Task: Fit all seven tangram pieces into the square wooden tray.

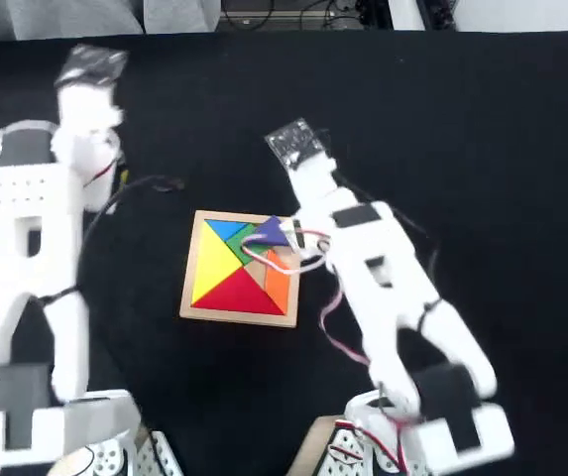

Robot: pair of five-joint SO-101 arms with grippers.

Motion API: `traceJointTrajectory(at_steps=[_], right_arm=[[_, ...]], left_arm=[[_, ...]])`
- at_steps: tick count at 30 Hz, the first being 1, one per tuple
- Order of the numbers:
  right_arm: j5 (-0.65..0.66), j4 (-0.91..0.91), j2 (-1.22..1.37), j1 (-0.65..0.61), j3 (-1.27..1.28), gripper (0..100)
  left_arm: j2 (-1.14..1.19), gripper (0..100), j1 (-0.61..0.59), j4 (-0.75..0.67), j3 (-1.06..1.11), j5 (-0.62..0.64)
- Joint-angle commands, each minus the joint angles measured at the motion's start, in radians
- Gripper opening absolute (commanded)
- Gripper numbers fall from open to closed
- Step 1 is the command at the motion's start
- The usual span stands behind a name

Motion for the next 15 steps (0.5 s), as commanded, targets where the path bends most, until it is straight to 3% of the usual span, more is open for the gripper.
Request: traceJointTrajectory(at_steps=[1,7,15], right_arm=[[0.008,0.021,0.101,0.003,-0.154,1.1],[0.008,0.023,0.188,0.009,-0.199,1.1],[0.009,0.026,0.199,0.012,-0.193,1.1]], left_arm=[[-0.13,3,-0.084,-0.249,0.332,0.087],[-0.187,3,-0.11,-0.772,0.785,0.236],[-0.173,3,-0.125,-0.801,0.783,0.239]])
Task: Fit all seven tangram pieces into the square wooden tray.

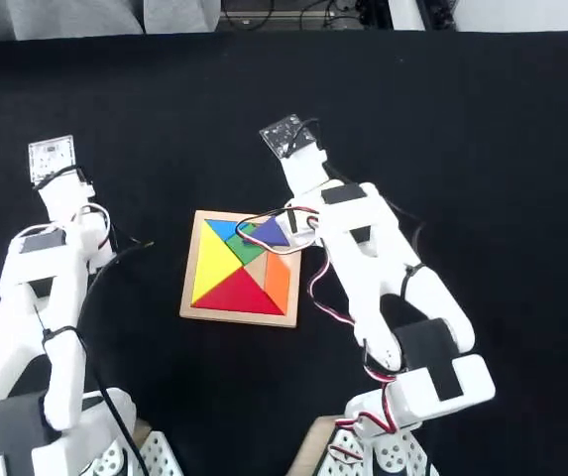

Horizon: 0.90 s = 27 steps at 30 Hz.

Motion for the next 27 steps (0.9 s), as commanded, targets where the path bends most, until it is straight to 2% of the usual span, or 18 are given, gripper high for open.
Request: traceJointTrajectory(at_steps=[1,9,16,22,27], right_arm=[[0.009,0.003,-0.004,0.008,-0.047,1.1],[0.055,0.006,0.015,-0.009,-0.024,1.1],[0.058,0.066,0.042,-0.017,-0.01,1.1],[0.06,0.081,-0.076,-0.077,0.061,1.1],[0.127,0.037,-0.183,-0.132,0.15,1.1]], left_arm=[[-0.031,3,-0.008,-0.02,-0.005,0.011],[-0.032,3,-0.015,-0.104,0.058,0.011],[-0.032,3,-0.016,-0.106,0.058,0.011],[-0.032,3,-0.016,-0.106,0.059,0.011],[-0.032,3,-0.016,-0.106,0.059,0.011]])
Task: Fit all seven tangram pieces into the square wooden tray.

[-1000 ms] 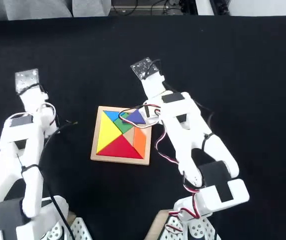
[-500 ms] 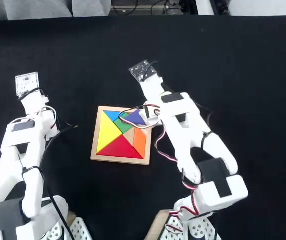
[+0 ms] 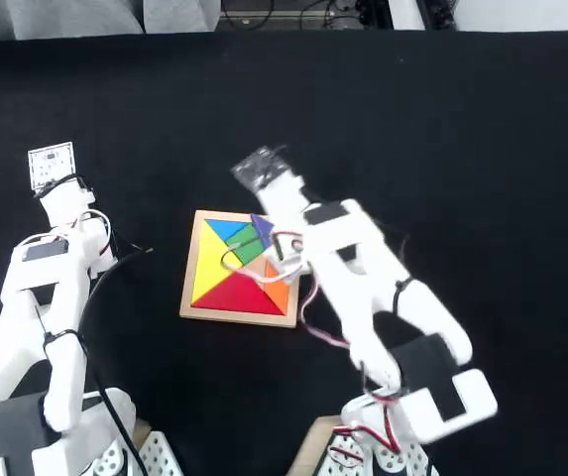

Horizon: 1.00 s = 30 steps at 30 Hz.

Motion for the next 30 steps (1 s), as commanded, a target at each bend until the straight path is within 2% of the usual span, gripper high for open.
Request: traceJointTrajectory(at_steps=[1,5,7,13,17,21,26,30], right_arm=[[0.032,-0.018,-0.114,0.0,0.008,1.1],[0.023,-0.018,-0.211,0.118,-0.054,1.0],[0.009,-0.02,-0.232,0.12,-0.077,1.0],[-0.005,-0.023,-0.054,-0.066,-0.206,1.0],[-0.005,-0.018,0.156,-0.081,-0.328,1.0],[-0.005,0.052,0.171,-0.006,-0.39,1.0],[-0.092,0.092,-0.022,0.118,-0.369,1.0],[-0.086,0.087,-0.16,0.213,-0.325,1.1]], left_arm=[[-0.031,3,-0.008,-0.012,-0.007,0.011],[-0.031,3,-0.008,-0.012,-0.007,0.011],[-0.029,3,-0.008,-0.012,-0.007,0.011],[-0.029,3,-0.004,-0.012,-0.007,0.011],[-0.029,3,-0.004,-0.018,0.007,0.009],[-0.029,3,-0.001,-0.018,0.007,0.008],[-0.029,3,0.008,-0.032,0.007,0.008],[-0.04,3,0.058,-0.11,0.021,0.003]])
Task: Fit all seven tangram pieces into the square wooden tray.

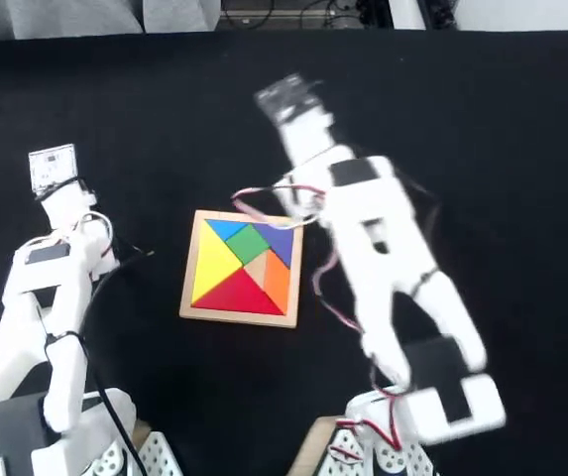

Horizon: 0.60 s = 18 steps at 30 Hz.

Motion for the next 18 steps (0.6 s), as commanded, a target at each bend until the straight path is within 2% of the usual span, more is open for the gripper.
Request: traceJointTrajectory(at_steps=[1,3,7,12,18], right_arm=[[0.002,0.005,-0.151,0.087,0.004,1.1],[0.008,0.009,-0.2,0.127,0.007,1.1],[0.006,0.003,-0.289,0.196,0.001,1.1],[0.006,0.009,-0.406,0.213,-0.061,1.1],[-0.002,0.005,-0.595,0.207,-0.14,1.1]], left_arm=[[-0.043,3,0.051,-0.061,-0.015,0.003],[-0.054,3,0.065,-0.052,-0.074,-0.012],[-0.086,3,0.07,-0.026,-0.228,-0.14],[-0.133,3,0.064,-0.018,-0.433,-0.235],[-0.325,3,0.101,0.201,-0.634,-0.238]])
